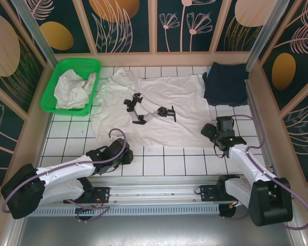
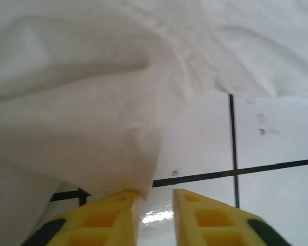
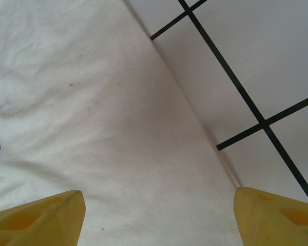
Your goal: Fold and stack the t-shirts
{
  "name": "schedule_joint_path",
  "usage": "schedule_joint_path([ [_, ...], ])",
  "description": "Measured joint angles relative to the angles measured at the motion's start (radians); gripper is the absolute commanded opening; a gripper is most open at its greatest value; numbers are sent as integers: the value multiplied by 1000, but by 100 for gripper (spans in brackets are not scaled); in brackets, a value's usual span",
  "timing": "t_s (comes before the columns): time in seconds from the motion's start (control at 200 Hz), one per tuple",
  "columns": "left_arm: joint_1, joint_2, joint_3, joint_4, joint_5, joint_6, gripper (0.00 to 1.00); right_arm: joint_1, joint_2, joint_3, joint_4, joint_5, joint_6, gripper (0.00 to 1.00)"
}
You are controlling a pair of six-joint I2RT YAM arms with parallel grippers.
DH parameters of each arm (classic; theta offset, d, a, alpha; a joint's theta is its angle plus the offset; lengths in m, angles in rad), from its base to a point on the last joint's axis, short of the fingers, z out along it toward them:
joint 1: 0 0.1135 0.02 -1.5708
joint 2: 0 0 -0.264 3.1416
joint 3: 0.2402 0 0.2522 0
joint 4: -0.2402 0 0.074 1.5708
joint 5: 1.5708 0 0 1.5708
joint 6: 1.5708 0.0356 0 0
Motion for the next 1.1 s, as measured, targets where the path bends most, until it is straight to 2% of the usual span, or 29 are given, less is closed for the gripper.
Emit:
schedule_joint_path([
  [0.085, 0, 0, 30, -20, -9, 10, 24, -6, -12, -2, 0, -3, -5, 76],
  [0.125, 0, 0, 43, -33, -20, 16, 31, -9, -20, -2, 0, -3, -6, 76],
  [0.155, 0, 0, 52, -41, -27, 18, 43, -11, -28, -2, 0, -4, -6, 76],
  [0.185, 0, 1, 58, -48, -36, 21, 50, -14, -37, -4, 1, -5, -9, 76],
  [0.255, 0, 18, 67, -64, -53, 22, 56, -18, -53, -11, 2, -12, -14, 76],
  [0.345, 0, 72, 70, -76, -62, 27, 56, -21, -58, -19, 8, -19, -21, 76],
  [0.445, 0, 135, 71, -77, -61, 32, 48, -21, -57, -23, 8, -23, -24, 76],
  [0.535, 0, 174, 82, -82, -64, 36, 29, -25, -58, -24, 10, -23, -24, 76],
  [0.601, 0, 182, 100, -89, -61, 45, 20, -28, -58, -26, 13, -23, -24, 76],
  [0.756, 0, 160, 143, -85, -41, 68, 6, -28, -59, -27, 16, -27, -24, 77],
  [0.881, -23, 155, 164, -47, 6, 69, 5, -32, -75, -28, 18, -47, -24, 77],
  [0.971, -63, 166, 189, -35, 29, 65, 11, -32, -97, -28, 19, -50, -24, 77],
  [0.996, -75, 166, 194, -30, 32, 63, 18, -32, -103, -28, 19, -50, -24, 77],
  [1.031, -89, 164, 196, -17, 39, 56, 34, -32, -112, -28, 19, -50, -24, 77],
  [1.101, -114, 161, 196, 9, 54, 42, 43, -32, -127, -31, 27, -51, -20, 76],
])
